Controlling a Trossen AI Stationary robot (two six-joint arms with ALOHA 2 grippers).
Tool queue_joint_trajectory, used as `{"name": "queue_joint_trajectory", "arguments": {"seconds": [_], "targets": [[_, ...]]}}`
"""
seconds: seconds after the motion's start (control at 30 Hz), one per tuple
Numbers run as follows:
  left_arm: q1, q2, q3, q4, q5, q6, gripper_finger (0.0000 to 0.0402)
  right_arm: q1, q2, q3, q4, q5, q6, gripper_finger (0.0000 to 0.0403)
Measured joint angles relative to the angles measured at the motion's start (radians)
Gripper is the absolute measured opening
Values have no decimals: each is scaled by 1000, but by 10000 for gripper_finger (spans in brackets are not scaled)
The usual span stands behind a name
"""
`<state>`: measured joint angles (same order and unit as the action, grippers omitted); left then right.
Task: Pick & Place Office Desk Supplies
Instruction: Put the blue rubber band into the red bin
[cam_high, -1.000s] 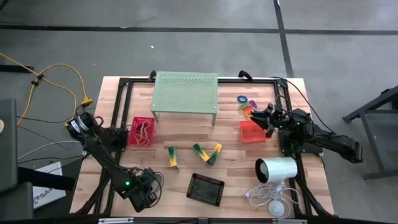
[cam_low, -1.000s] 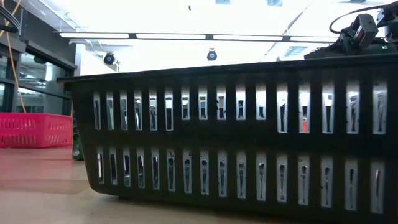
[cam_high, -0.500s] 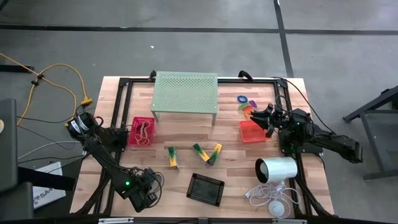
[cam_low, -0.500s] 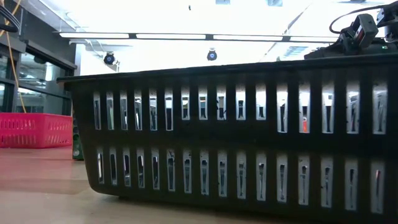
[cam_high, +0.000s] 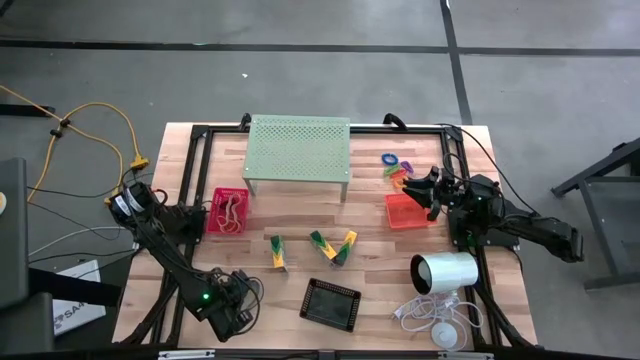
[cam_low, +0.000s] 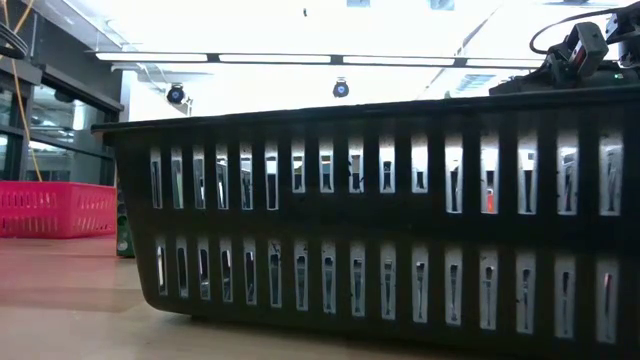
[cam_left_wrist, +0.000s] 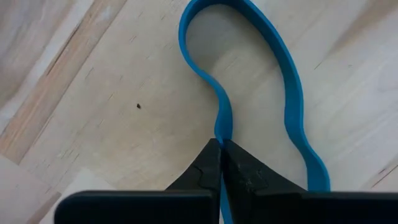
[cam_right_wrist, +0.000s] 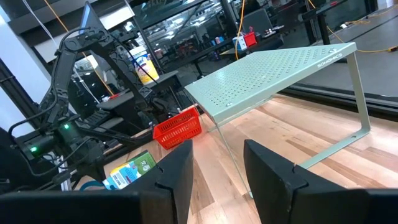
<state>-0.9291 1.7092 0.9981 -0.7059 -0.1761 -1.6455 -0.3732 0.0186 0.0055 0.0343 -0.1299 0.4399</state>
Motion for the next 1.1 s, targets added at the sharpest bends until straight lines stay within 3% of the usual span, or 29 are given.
{"name": "queue_joint_trajectory", "arguments": {"seconds": [0.53, 0.83, 1.1], "targets": [[0, -30, 3, 0, -29, 33, 1, 0, 0, 0, 0, 0, 0, 130], [1, -80, 4, -101, -61, 25, 1, 0, 0, 0, 0, 0, 0, 130], [0, -139, 71, -286, -92, 36, 1, 0, 0, 0, 0, 0, 0, 130]]}}
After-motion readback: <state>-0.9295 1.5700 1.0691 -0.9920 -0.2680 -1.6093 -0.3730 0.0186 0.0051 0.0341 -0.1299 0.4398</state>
